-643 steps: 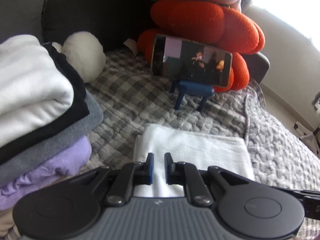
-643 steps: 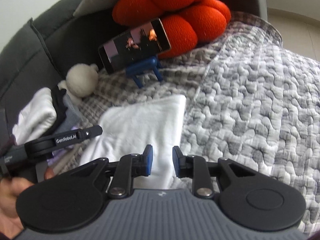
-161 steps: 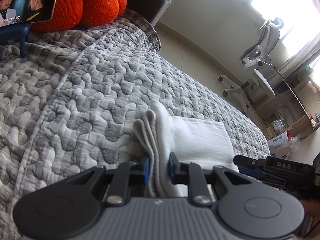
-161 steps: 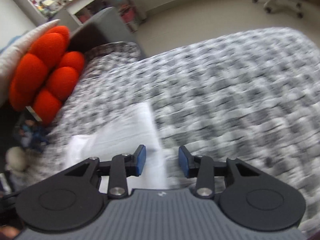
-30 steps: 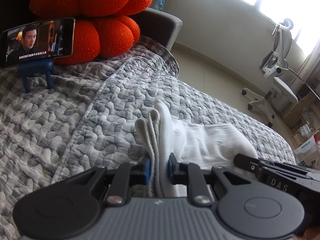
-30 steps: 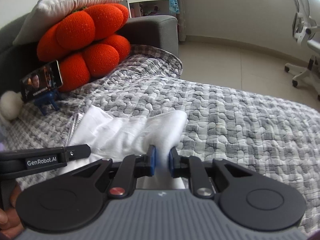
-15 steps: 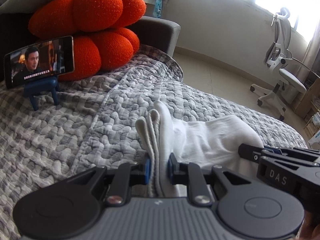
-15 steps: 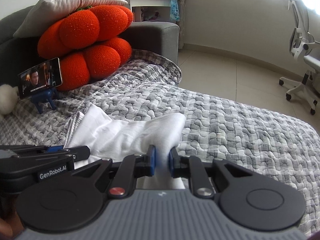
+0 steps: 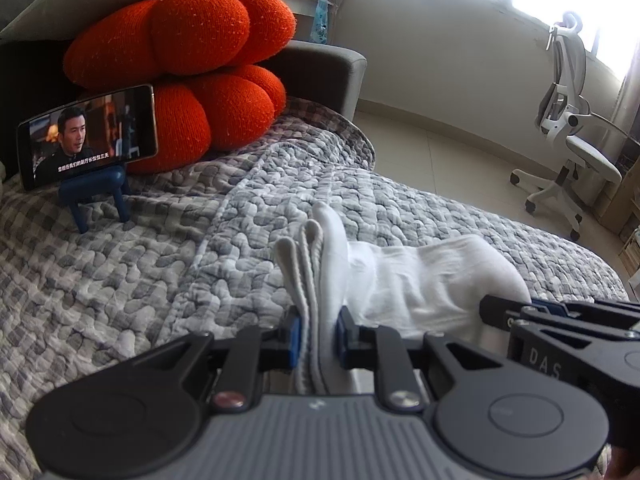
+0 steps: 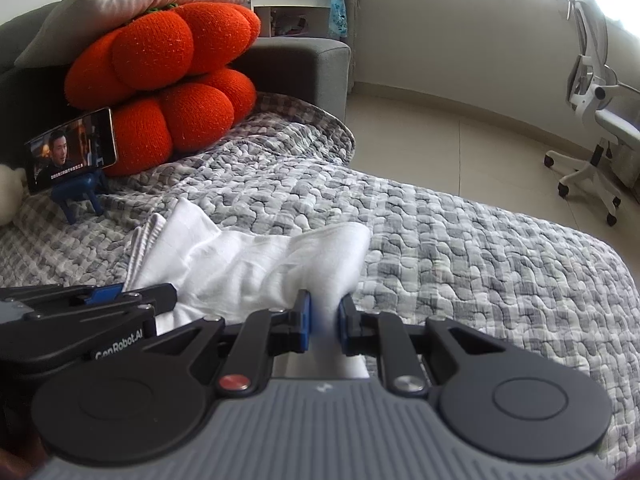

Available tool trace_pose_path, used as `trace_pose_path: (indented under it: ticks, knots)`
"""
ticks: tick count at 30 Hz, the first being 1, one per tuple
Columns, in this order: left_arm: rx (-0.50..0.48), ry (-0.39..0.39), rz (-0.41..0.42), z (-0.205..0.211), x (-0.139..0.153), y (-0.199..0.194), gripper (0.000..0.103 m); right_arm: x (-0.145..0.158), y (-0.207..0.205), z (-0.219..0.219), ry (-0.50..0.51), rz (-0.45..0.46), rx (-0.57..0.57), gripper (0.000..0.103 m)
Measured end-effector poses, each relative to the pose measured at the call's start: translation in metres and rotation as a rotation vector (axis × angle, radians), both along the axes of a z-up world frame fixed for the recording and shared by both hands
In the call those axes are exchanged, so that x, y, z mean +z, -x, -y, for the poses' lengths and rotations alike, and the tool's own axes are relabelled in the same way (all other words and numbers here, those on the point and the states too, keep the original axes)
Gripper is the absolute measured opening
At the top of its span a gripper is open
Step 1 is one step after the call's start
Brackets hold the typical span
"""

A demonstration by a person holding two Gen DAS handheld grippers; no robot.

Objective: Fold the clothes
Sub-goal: 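Hold the trousers edge with the right tool while the left tool keeps gripping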

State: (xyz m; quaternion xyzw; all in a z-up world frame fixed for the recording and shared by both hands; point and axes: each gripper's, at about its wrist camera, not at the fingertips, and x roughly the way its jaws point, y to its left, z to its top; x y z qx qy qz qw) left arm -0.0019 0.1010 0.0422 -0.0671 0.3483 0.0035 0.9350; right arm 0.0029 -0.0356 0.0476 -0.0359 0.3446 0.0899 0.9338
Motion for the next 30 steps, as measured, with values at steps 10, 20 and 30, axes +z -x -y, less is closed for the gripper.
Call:
trace_pose_path:
  ticks: [10,20,30]
  knots:
    - [0.001,-0.068,0.04,0.008,0.005,0.003,0.018,0.0,0.003,-0.002,-0.009,-0.004,-0.011,0.018]
    - [0.012,-0.103,0.071,0.011,0.008,0.007,0.018,0.0,0.003,-0.001,-0.015,-0.005,-0.013,0.018]
    - [0.031,-0.116,0.056,0.01,0.009,0.007,0.018,0.004,0.004,-0.006,-0.012,-0.002,-0.013,0.018]
